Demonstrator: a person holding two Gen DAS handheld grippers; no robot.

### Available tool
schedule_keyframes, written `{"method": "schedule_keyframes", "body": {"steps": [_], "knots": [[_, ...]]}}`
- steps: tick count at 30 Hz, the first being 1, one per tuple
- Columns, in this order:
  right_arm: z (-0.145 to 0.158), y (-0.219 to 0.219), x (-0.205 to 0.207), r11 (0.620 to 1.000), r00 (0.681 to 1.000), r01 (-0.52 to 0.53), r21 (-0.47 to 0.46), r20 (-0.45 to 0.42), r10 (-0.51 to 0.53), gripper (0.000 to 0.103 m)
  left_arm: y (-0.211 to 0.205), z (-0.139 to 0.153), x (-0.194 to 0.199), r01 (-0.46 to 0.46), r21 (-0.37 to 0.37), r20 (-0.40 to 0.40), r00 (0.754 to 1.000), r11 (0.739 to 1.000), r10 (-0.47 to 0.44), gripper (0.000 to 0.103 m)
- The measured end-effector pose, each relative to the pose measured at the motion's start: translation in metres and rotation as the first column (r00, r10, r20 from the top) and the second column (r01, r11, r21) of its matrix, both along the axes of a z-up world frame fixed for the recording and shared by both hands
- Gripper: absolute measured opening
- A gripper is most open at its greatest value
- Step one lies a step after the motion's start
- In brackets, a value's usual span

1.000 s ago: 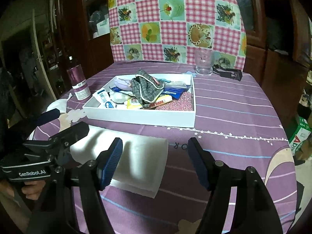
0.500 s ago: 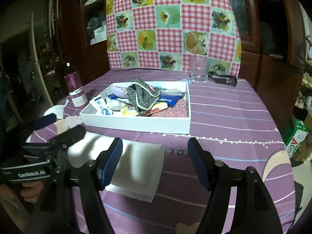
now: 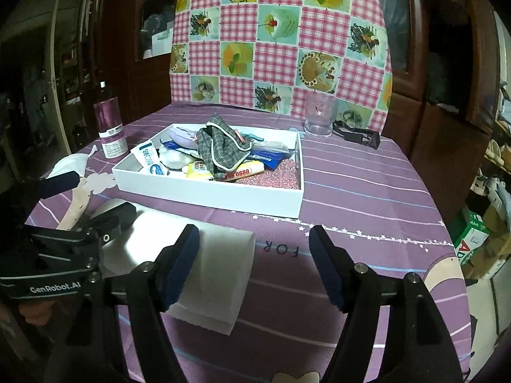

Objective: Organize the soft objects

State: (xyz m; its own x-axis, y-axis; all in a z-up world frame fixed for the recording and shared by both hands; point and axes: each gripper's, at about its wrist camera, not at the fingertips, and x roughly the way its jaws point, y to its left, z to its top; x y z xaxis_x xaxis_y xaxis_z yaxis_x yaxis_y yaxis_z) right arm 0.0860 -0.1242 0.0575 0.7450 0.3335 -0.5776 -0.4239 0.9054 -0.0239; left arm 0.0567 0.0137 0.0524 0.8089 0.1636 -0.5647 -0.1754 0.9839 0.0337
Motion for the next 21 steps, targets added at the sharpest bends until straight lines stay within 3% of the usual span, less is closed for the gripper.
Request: {"method": "schedule_keyframes", "body": {"steps": [21], "knots": [[-0.0013, -0.0041, 0.0068, 1.0, 1.0, 0.006, 0.015, -0.02, -0.006, 0.083, 0.0046, -0.0016, 0.0016, -0.01, -0.029, -0.009, 1.0, 1.0, 0.01, 0.103]]}}
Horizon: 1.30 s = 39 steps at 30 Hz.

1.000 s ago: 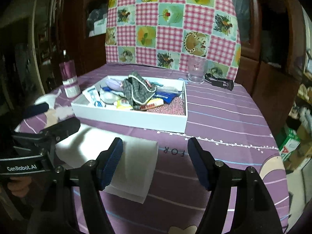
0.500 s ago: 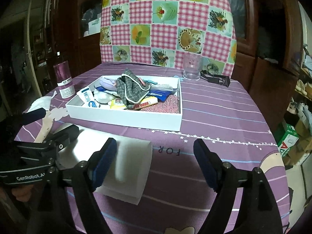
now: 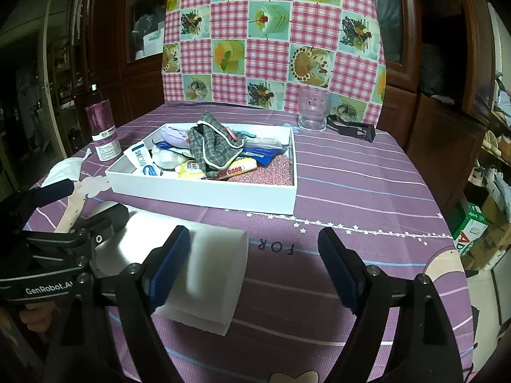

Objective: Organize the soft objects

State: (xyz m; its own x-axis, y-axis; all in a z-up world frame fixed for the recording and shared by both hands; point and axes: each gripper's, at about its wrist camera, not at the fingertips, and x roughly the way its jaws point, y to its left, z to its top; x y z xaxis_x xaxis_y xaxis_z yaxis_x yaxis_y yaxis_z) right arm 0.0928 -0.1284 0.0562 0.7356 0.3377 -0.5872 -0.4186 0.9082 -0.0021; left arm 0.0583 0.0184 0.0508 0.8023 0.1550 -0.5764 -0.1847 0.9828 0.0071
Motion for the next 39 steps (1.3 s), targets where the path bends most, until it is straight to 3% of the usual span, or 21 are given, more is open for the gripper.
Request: {"method": "schedule_keyframes", "body": {"steps": [39], "knots": [[0.0001, 0.0008, -0.0001, 1.0, 1.0, -0.001, -0.001, 0.001, 0.001, 0.083, -0.0012, 0.0007, 0.0004, -0.002, 0.013, 0.001, 1.0, 1.0, 0.002, 0.103]]}}
